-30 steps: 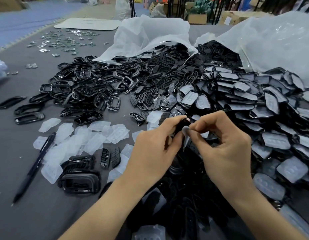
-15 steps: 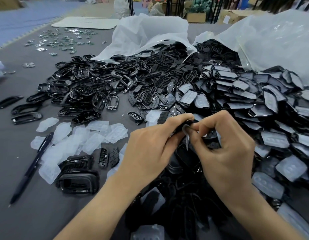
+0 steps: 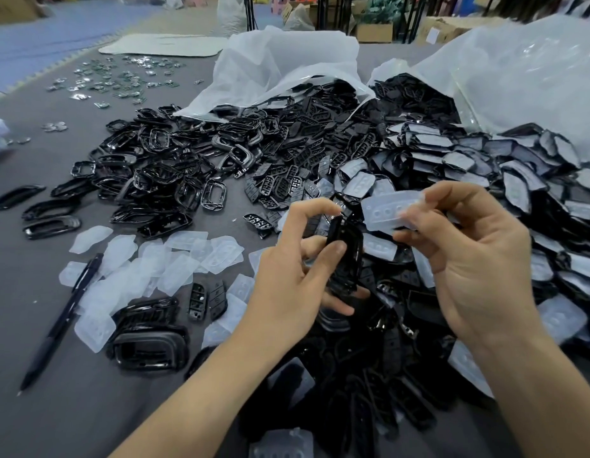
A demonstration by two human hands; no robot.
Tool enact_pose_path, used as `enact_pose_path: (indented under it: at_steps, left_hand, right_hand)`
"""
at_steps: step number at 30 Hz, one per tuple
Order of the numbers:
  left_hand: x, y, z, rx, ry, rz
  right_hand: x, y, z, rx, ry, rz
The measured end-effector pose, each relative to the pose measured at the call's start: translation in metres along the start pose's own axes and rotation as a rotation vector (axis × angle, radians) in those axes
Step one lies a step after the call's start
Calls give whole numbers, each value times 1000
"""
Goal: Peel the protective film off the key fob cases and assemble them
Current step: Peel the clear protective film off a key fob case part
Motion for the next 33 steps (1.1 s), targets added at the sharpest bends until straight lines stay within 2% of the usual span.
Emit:
enact_pose_path:
  at_steps: [12, 19, 23, 27, 30, 33]
  left_hand:
    - [-3, 5, 2, -64, -11, -57]
    - [0, 5, -1, -66, -60, -37]
    - [0, 5, -2, -61, -73, -64]
    - [0, 6, -4, -196, -114, -78]
    - [0, 6, -4, -349, -159, -125]
    - [2, 2, -4, -389, -203, -169]
  right_hand:
    - [0, -2, 0, -26, 17, 78]
    - [8, -15, 4, 350, 102, 229]
    - [14, -23, 7, 368, 132, 308]
    - [20, -32, 10, 272, 76, 465]
    - [20, -33, 4, 479, 112, 398]
    - [20, -34, 1, 688, 217, 285]
Point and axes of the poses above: each hand's wrist, its own x-axis away from the middle knuckle, its own y-axis out of the back of the hand, z = x × y, the point moved 3 cm from there along -x, towards the middle knuckle, and after that the axes turned 7 degrees about z, right-handed, at the moved point
